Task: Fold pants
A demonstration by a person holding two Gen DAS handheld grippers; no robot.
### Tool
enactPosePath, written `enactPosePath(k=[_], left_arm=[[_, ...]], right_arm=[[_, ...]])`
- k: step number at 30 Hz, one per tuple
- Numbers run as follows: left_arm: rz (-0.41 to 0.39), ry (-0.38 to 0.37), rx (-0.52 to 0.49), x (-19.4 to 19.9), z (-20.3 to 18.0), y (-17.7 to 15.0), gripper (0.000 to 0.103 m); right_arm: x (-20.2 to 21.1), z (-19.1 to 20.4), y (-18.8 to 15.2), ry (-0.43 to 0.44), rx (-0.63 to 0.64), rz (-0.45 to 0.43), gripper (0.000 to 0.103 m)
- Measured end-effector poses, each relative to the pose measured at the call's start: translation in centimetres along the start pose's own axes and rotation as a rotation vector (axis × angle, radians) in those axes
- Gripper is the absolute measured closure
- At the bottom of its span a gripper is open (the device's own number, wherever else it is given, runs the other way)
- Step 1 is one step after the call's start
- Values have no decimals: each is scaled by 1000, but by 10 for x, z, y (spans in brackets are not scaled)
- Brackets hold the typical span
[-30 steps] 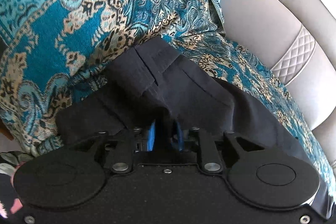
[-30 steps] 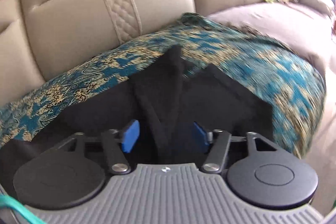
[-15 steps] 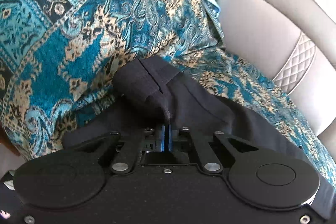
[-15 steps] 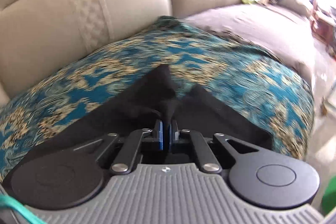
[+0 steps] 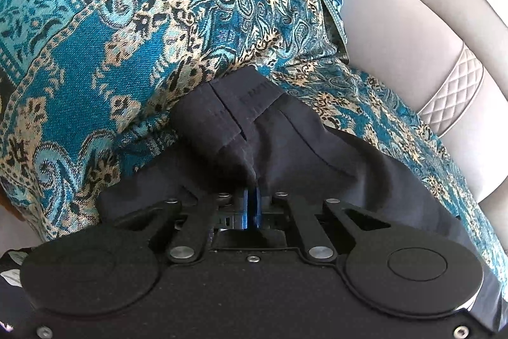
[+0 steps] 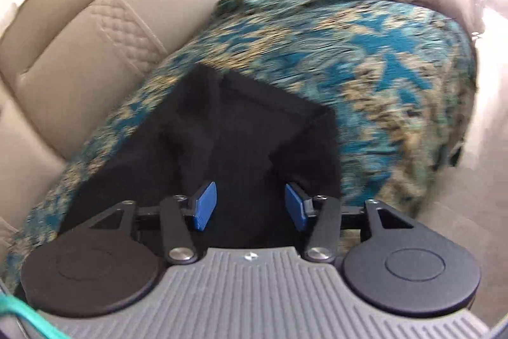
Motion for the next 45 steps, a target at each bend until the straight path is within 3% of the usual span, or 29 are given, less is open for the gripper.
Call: enactPosePath(k=[4, 8, 10, 13, 18, 20, 23, 24, 26, 28, 36, 45], left_arm=[[1, 7, -18, -1, -2, 0, 97], [1, 10, -37, -4, -4, 1, 97], [-1, 15, -47, -5, -6, 1, 96], [-1, 20, -58, -6, -7, 1, 96], [0, 23, -62, -8, -6, 3, 95], [-1, 25, -67, -9, -6, 3, 95], [0, 26, -72, -9, -5, 4, 95], [0, 27, -73, -10, -5, 5, 95], [-4, 29, -73, -10, -5, 6, 97], [-22, 43, -83, -8, -7, 6, 100], [-121, 16, -137, 25, -21, 13, 100], [-112, 2, -206, 60, -23, 15, 100]], right_arm=[[2, -5, 8, -257, 17, -44, 39], [7, 11, 11, -483, 126, -122, 42], [11, 21, 13, -459, 152, -162, 43], [12, 44, 17, -285, 176, -184, 43], [-11, 85, 15, -105, 257, -138, 30], [-27, 95, 13, -64, 262, -101, 23], [-47, 103, 10, -105, 255, -89, 21], [-52, 103, 9, -123, 248, -89, 29], [-55, 96, 8, -144, 244, -119, 57], [-53, 92, 10, -163, 250, -136, 96], [-23, 57, 21, -199, 99, -185, 99], [1, 16, 4, -245, 95, -163, 99]])
Point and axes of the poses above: each gripper's, at about its wrist camera, not at the fingertips, and x roughly against the way its jaws point, z to its left, y to its top, the point moved 3 cm from there along -x, roughly the way its jaws point, and after that the axes turned 1 degree about x, right-handed, at the moved point
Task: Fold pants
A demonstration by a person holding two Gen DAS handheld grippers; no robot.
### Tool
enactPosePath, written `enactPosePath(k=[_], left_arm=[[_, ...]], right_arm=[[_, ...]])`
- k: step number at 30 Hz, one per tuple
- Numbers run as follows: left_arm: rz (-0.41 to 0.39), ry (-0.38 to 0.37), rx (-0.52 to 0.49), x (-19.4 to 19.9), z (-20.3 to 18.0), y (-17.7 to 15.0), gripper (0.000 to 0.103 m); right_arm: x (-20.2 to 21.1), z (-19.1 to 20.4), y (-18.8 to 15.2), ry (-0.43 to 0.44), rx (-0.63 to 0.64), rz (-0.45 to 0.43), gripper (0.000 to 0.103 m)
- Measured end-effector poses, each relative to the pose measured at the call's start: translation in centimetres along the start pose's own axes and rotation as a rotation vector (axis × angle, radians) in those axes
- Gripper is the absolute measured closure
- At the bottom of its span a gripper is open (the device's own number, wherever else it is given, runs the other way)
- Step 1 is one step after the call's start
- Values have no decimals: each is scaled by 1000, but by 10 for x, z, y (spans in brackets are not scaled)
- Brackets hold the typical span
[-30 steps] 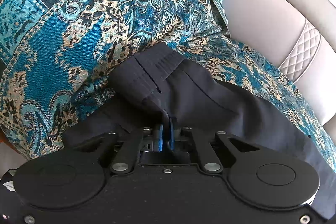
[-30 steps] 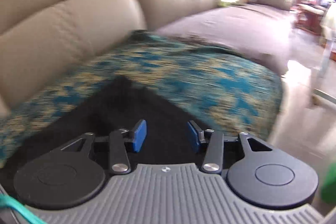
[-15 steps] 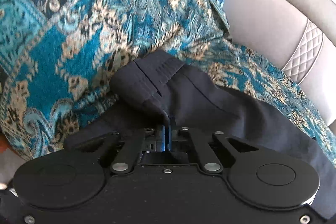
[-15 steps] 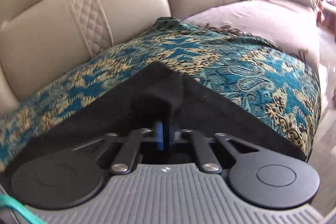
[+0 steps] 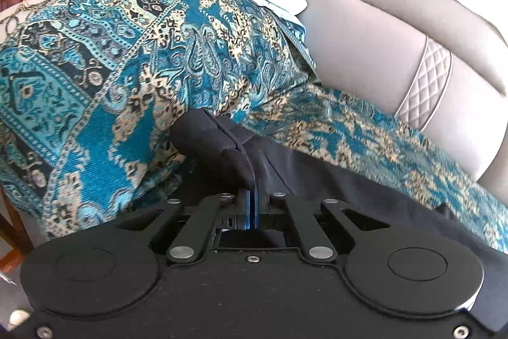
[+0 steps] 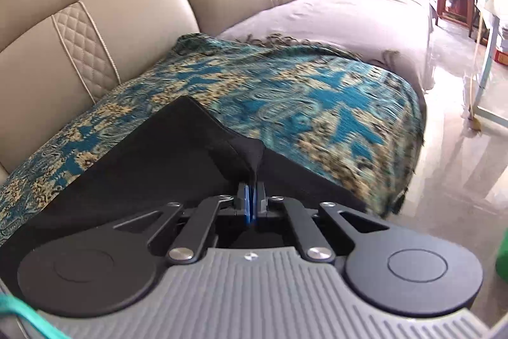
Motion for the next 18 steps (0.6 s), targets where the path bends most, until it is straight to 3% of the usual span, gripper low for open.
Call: enactPosePath(k=[8, 18], left_arm=[[87, 66, -22, -4, 13, -29, 100], [162, 89, -47, -3, 22, -46, 100]], right_arm=[[10, -14, -9, -51, 45, 31, 99], [11, -23, -11, -112, 70, 49, 99]])
Point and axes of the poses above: each gripper's, at about its wrist camera, not at the fingertips, and x roughly against the way its jaws point, z to its left, y to its top, the point moved 3 cm from there along -x, roughly the way its jaws point, and after that the axes turned 1 degree about x, right-handed, at the moved point
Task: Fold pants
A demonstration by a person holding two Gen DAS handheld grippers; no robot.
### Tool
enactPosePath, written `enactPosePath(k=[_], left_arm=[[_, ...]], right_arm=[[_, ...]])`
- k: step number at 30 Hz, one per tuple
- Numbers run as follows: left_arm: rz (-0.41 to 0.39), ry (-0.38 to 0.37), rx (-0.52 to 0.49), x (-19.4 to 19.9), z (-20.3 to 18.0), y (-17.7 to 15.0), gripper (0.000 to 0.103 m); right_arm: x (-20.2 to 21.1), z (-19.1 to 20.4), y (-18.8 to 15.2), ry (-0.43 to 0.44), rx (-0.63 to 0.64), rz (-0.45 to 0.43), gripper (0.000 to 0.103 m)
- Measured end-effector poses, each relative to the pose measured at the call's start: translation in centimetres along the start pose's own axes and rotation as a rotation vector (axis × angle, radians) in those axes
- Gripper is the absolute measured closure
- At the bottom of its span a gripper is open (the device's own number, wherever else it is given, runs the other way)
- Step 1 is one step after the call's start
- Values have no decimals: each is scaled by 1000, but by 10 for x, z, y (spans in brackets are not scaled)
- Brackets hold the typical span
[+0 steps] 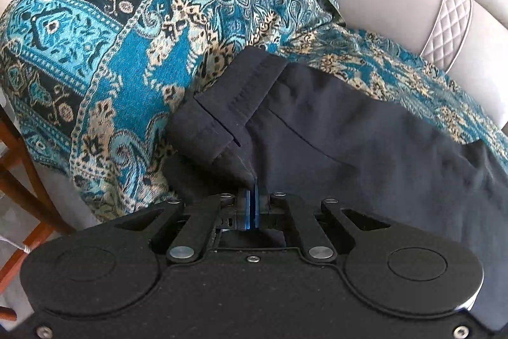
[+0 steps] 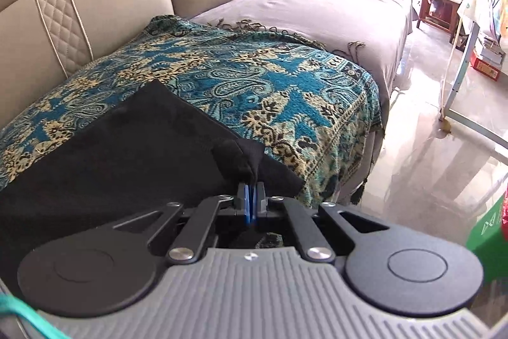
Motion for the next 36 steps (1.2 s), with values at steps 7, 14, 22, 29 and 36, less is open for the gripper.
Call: enactPosePath(k=[7, 14, 22, 29, 36], left_arm=[[22, 33, -44, 11, 1, -3, 99], [56, 68, -46, 8, -1, -9, 99], [48, 23, -18, 5, -7, -10, 54], [-104, 14, -19, 34, -44, -14, 23], [-277, -8, -135, 58, -113, -32, 16]], right_arm=[[-1, 0, 2, -34, 2, -7, 99], [-6, 1, 8, -66, -30, 20, 97], [-3, 12, 9, -85, -3, 2, 31], [43, 46, 14, 154, 53, -258, 5], [76, 125, 5, 423, 187, -328, 0]])
Point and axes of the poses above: each gripper's, at about its wrist camera, not at the fingertips, and x roughly against the way its jaws point, z to its left, y to its top, the point moved 3 cm from there along -x, roughly the way its jaws point, and after that the axes turned 1 degree about x, right-handed, at the moved point
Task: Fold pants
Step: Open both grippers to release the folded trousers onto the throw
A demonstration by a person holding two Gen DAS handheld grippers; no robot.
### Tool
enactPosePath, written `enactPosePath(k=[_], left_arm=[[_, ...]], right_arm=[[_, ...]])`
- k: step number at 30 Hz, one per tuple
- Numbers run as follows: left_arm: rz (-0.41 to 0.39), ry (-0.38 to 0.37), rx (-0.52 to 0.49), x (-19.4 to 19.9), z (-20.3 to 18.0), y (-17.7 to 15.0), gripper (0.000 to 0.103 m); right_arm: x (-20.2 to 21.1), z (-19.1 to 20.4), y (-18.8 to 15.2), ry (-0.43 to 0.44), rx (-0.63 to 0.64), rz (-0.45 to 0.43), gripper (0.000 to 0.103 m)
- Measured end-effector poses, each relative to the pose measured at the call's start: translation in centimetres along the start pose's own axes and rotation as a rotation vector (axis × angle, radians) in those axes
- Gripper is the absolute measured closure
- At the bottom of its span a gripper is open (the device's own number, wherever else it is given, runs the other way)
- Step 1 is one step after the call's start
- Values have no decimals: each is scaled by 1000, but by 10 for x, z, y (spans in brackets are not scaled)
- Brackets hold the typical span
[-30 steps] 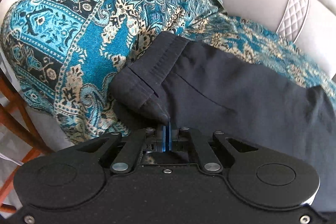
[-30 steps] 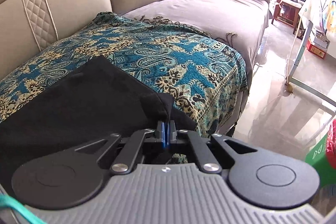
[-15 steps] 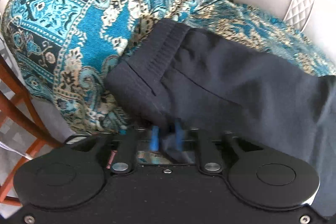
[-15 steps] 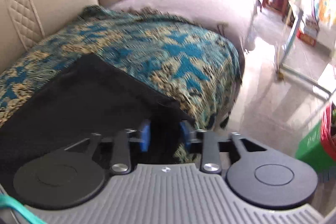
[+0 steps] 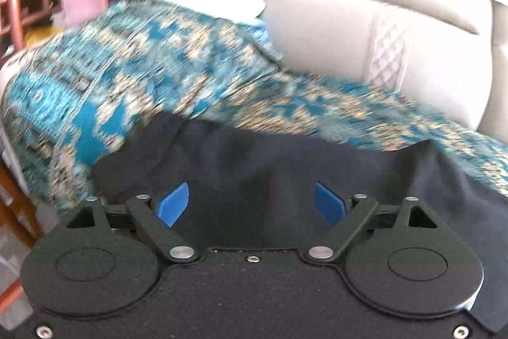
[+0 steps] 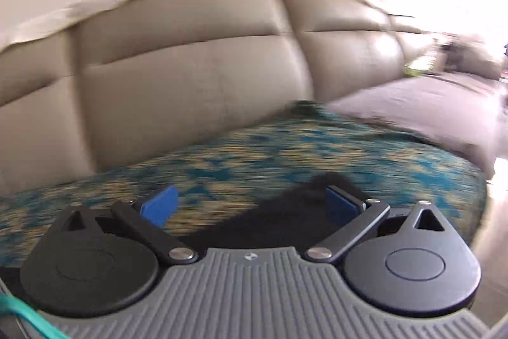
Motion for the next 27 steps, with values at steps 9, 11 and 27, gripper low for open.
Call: enactPosePath(k=[9, 11, 27], left_arm=[[16, -192, -114, -12, -84, -8, 16], [23, -221, -135, -19, -97, -9, 16], [26, -381, -214, -69, -159, 3, 58]], right_arm=[[-4, 125, -33, 349, 121, 76, 0], [4, 154, -45, 408, 186, 88, 0], [24, 224, -93, 555, 373, 154, 0]])
Point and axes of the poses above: each gripper's, at about its wrist camera, not at the fingertips, and x roughly against the way its jaws point, z to its left, y to its top, the point moved 3 cm from there along -x, roughly the way its jaws point, and after that the axes turned 1 degree about x, right-handed, at the moved point
